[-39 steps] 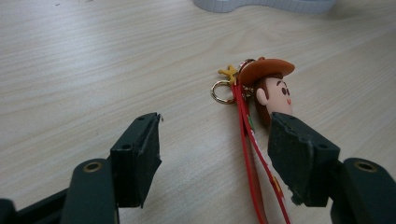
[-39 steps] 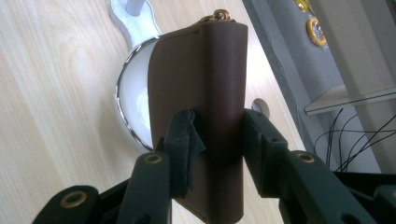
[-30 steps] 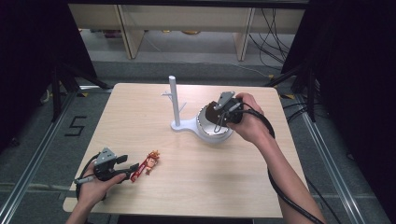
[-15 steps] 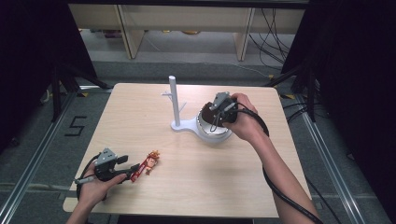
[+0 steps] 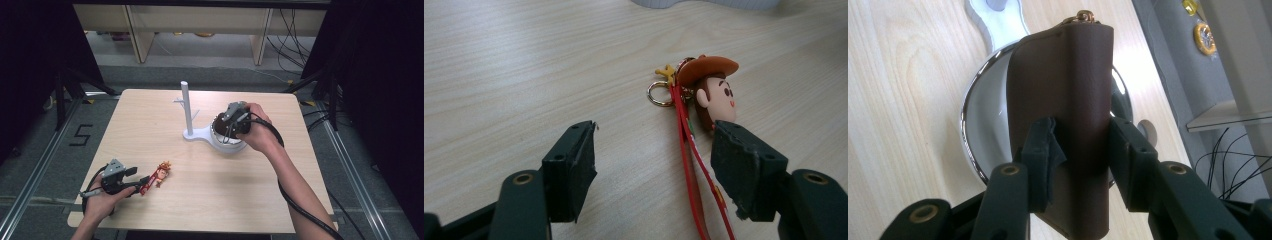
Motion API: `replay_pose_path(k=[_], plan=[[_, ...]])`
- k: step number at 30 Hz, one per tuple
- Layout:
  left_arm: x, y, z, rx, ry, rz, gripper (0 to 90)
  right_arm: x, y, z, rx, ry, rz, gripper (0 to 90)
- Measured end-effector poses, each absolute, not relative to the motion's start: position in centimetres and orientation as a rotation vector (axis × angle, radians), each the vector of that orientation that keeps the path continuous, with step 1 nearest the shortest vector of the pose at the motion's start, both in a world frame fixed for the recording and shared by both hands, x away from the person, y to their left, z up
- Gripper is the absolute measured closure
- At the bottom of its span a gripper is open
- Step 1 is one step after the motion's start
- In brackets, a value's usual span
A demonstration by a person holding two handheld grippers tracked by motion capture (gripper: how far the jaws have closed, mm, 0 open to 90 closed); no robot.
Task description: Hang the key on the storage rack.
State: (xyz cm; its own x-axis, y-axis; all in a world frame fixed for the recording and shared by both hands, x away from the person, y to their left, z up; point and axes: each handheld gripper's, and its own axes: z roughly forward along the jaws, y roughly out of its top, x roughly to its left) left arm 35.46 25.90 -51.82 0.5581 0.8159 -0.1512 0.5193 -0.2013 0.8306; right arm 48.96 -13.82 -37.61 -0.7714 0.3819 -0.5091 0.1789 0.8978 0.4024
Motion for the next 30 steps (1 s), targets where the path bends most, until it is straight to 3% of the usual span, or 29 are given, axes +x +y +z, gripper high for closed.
replay_pose_path(k=[9, 11, 12, 21, 30], plan=[[35.4, 25.7, -52.0, 1.865, 1.093, 0.398, 33.7, 49.6, -13.5, -38.6, 0.417, 2.485, 0.464, 61.7], [35.4, 25.7, -52.0, 1.865, 1.093, 0.398, 33.7, 49.6, -13.5, -38.6, 0.425, 2.489, 0.460, 59.5], [35.4, 25.7, -51.9, 1.868, 1.092, 0.400, 33.7, 49.8, -13.7, -38.7, 0.450, 2.487, 0.463, 54.1], [35.4, 25.7, -51.8, 1.876, 1.087, 0.398, 33.7, 49.1, -14.9, -37.8, 0.539, 2.464, 0.557, 45.3], [35.3, 25.4, -51.6, 1.866, 1.075, 0.391, 33.0, 47.2, -16.6, -37.2, 0.767, 2.447, 0.728, 45.9]])
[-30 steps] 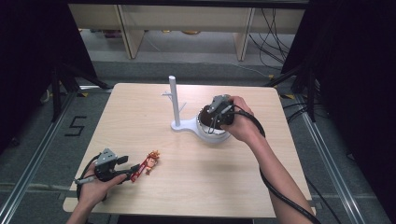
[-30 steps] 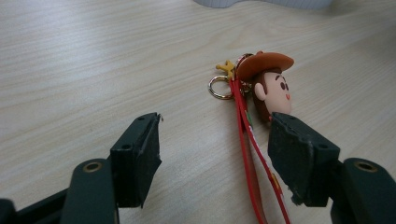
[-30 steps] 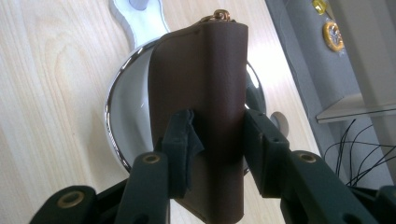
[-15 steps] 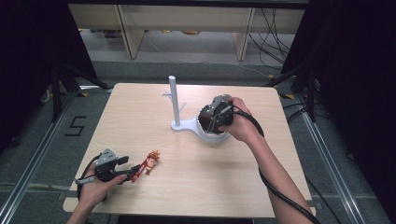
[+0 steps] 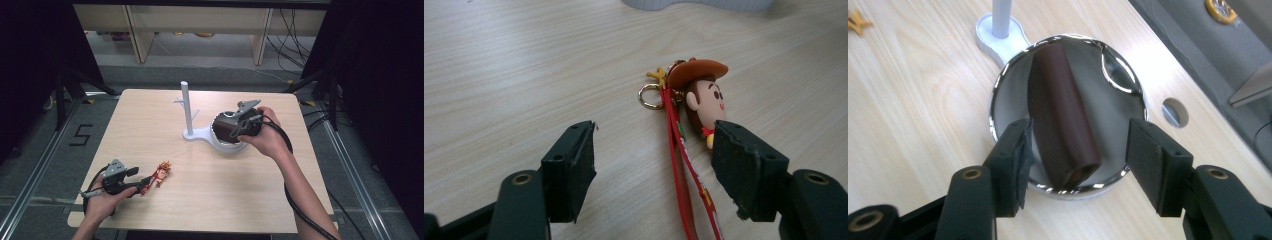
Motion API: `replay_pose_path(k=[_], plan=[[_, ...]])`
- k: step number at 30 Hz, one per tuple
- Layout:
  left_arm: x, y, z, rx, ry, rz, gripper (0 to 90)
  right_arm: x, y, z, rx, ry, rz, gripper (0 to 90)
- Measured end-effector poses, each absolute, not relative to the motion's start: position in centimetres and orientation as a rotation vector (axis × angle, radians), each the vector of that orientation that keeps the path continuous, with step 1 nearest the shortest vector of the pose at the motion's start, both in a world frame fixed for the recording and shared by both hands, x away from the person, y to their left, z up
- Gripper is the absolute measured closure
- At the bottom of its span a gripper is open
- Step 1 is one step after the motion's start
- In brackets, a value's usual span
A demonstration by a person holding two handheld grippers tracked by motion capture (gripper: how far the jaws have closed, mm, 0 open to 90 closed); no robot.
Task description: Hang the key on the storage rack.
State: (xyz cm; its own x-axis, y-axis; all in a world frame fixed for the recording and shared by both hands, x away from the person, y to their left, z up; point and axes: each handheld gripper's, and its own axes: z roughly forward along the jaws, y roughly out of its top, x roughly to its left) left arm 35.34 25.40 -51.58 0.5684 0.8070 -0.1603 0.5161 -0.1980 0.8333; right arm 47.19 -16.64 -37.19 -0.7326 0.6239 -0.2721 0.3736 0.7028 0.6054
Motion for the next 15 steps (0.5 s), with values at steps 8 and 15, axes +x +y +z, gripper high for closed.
replay_pose_path(k=[8, 15], plan=[[35.6, 24.9, -51.1, 1.851, 1.054, 0.395, 31.1, 44.4, -19.0, -38.4, 0.955, 2.423, 0.867, 71.6], [35.3, 24.2, -50.7, 1.808, 1.024, 0.437, 32.7, 43.0, -20.5, -39.3, 1.016, 2.427, 0.869, 82.3]])
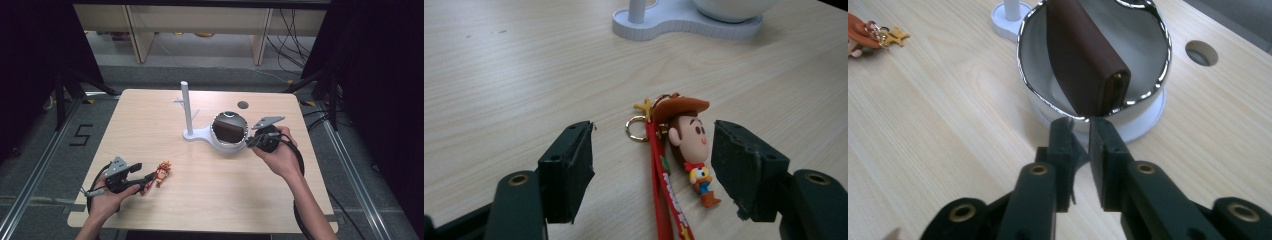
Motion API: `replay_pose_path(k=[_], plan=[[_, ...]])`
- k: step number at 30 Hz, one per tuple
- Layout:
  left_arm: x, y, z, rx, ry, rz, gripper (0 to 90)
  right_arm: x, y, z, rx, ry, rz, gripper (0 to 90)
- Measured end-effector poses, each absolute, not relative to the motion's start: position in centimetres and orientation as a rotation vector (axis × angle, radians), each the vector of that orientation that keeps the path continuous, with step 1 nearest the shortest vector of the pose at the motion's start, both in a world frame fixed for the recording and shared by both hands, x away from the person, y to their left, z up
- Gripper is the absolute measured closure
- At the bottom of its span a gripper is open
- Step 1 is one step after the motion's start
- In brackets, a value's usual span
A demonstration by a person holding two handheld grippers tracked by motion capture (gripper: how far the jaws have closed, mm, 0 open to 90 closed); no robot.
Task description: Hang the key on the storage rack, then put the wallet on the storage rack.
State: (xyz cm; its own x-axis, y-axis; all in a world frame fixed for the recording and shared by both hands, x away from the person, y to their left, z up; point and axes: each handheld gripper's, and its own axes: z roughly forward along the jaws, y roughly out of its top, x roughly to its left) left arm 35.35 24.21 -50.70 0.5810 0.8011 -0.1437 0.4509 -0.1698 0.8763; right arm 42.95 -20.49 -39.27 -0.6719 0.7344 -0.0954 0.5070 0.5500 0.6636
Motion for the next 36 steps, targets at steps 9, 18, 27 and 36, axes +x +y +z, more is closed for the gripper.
replay_pose_path(k=[9, 18, 27, 36], plan=[[35.0, 24.1, -50.5, 1.800, 1.010, 0.435, 35.1, 40.9, -21.4, -40.3, 1.154, 2.339, 0.915, 71.9], [35.7, 23.7, -49.5, 1.827, 0.994, 0.447, 38.2, 39.5, -23.1, -41.9, 1.290, 2.258, 0.973, 63.9], [36.9, 23.3, -48.4, 1.919, 0.997, 0.403, 42.6, 38.3, -23.3, -43.6, 1.371, 2.250, 0.998, 61.9], [38.7, 22.7, -47.8, 1.977, 1.000, 0.322, 48.0, 38.1, -23.6, -44.6, 1.399, 2.273, 0.971, 60.3]])
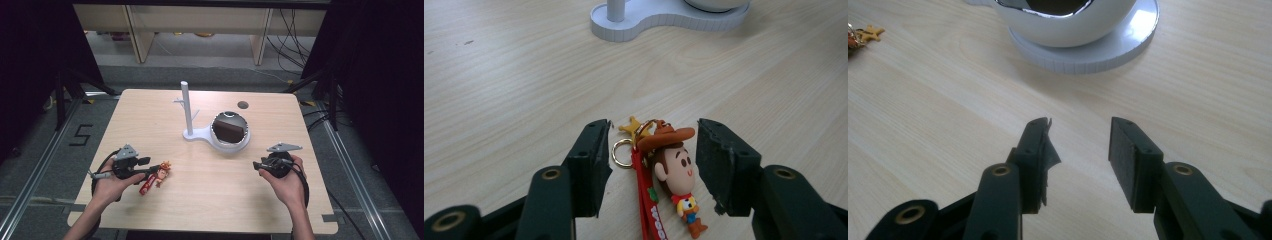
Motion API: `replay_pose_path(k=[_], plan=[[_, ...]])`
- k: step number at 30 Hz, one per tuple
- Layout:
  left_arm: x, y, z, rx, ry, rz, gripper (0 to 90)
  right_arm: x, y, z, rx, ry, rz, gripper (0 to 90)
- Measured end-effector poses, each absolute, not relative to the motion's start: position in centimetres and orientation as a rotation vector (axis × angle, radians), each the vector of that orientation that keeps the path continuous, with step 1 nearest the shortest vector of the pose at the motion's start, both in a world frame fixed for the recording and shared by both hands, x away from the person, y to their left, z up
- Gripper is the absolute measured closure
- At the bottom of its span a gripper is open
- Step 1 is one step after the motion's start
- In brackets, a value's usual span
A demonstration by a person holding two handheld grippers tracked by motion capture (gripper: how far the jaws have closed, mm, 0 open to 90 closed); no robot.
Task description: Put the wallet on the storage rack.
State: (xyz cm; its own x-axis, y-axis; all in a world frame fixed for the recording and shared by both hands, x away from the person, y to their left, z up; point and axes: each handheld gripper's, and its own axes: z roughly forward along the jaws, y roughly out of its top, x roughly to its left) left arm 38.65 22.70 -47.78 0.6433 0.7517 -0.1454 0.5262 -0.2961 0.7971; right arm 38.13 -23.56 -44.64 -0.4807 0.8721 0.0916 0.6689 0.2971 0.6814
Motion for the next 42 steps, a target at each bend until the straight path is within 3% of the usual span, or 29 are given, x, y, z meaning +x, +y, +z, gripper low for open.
replay_pose_path(k=[10, 17, 28, 42], plan=[[40.1, 22.1, -46.6, 2.042, 1.019, 0.262, 50.6, 37.9, -23.3, -44.9, 1.453, 2.271, 0.972, 58.4], [42.0, 21.8, -45.9, 2.063, 1.050, 0.241, 61.1, 38.1, -23.5, -45.1, 1.414, 2.284, 0.980, 58.4], [42.9, 21.7, -46.5, 2.266, 0.990, 0.236, 80.4, 38.0, -23.3, -45.3, 1.452, 2.288, 0.971, 57.6], [45.0, 19.9, -44.7, 2.473, 0.892, 0.198, 79.5, 38.2, -23.5, -45.5, 1.427, 2.304, 0.967, 57.4]])
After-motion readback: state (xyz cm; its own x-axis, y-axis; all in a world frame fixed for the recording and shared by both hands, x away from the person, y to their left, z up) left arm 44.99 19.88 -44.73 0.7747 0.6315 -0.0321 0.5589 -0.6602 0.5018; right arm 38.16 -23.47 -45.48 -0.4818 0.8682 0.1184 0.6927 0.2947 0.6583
